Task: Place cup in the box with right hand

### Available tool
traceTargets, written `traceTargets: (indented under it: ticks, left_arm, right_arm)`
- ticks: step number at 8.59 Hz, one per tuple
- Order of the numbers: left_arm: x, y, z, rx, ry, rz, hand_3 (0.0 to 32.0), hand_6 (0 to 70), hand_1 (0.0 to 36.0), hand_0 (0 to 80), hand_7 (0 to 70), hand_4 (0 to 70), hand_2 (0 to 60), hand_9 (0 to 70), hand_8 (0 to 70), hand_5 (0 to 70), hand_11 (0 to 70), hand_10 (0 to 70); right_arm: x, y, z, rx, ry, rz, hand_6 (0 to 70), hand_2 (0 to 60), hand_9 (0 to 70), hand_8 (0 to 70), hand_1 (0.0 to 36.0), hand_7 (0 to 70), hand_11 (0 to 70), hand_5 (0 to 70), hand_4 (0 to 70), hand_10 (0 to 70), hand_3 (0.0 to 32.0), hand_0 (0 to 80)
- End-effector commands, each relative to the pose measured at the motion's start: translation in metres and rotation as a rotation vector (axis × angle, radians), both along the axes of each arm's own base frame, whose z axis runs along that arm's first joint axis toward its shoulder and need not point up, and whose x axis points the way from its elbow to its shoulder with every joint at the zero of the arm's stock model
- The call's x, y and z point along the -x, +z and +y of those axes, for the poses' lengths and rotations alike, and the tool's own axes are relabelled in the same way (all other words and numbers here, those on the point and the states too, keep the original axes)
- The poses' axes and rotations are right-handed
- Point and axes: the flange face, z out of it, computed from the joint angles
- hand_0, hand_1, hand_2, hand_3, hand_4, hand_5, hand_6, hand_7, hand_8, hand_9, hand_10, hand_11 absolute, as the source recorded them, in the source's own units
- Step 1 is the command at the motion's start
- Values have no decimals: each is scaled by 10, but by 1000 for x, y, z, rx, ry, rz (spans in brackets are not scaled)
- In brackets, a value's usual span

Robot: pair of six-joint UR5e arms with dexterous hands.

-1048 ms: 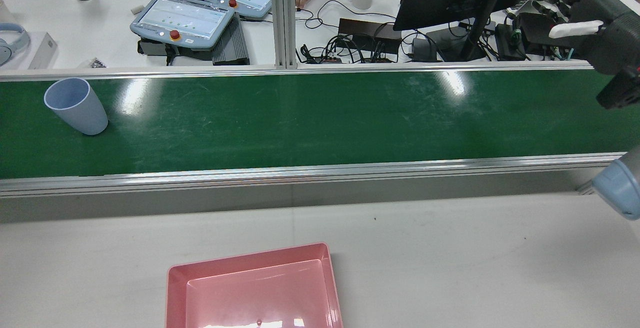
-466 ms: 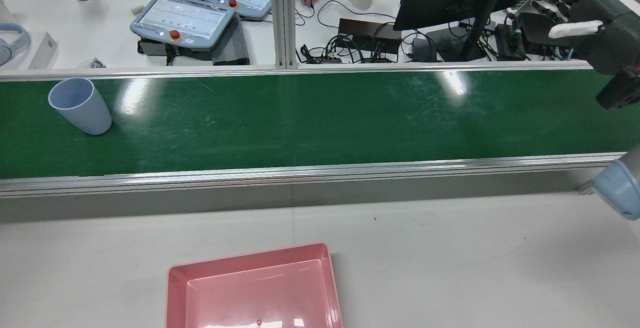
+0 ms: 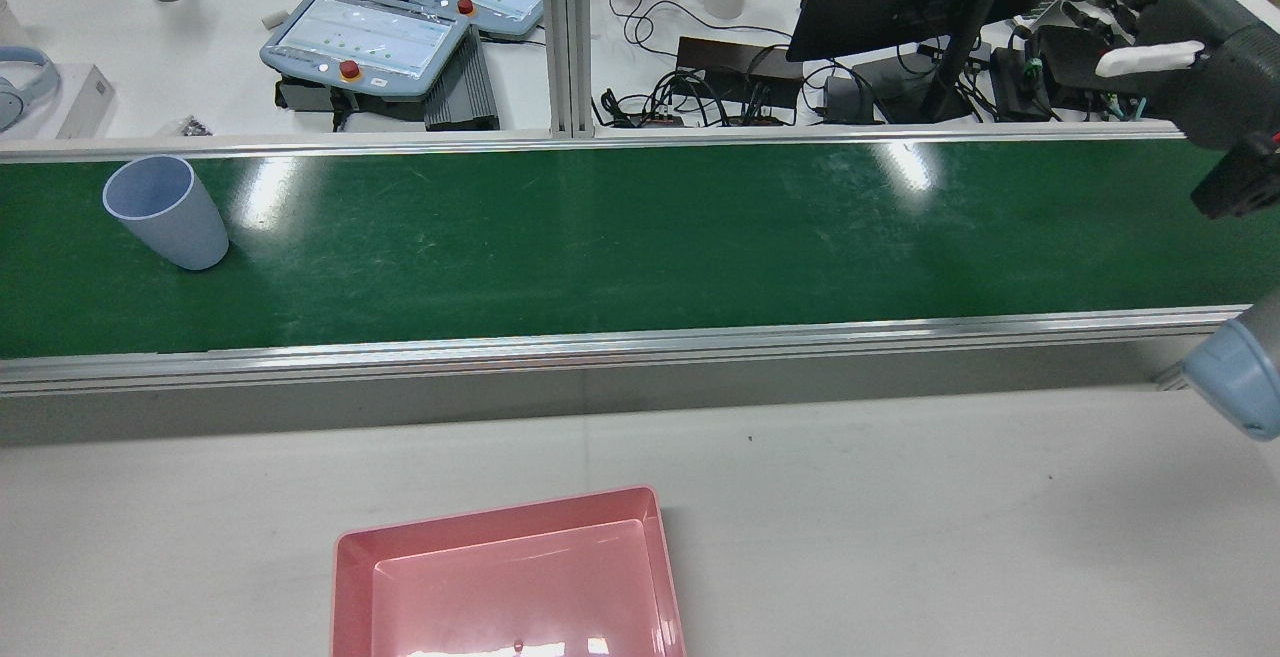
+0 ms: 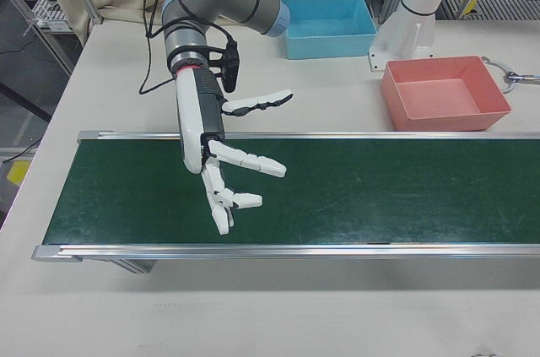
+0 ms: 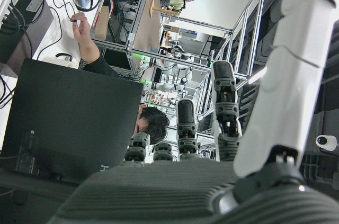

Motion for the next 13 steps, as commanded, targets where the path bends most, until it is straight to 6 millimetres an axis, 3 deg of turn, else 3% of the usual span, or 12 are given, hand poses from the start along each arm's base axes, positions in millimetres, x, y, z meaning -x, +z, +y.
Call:
traceTargets:
  ticks: [1, 13]
  left_arm:
    - [-1, 0, 0, -1, 1, -1, 0, 0, 0, 0, 0, 0, 0, 0, 0, 0, 0, 0]
    - [0, -1, 0, -2, 0, 1, 0, 0, 0, 0, 0, 0, 0, 0, 0, 0, 0, 0]
  right_arm:
    - [0, -1, 0, -2, 0, -1, 91, 0, 88, 11, 127, 421, 106, 52, 344, 62, 0, 560]
    - [2, 1, -1, 2, -3, 1, 94, 0, 92, 13, 126, 427, 108, 53, 351, 63, 0, 561]
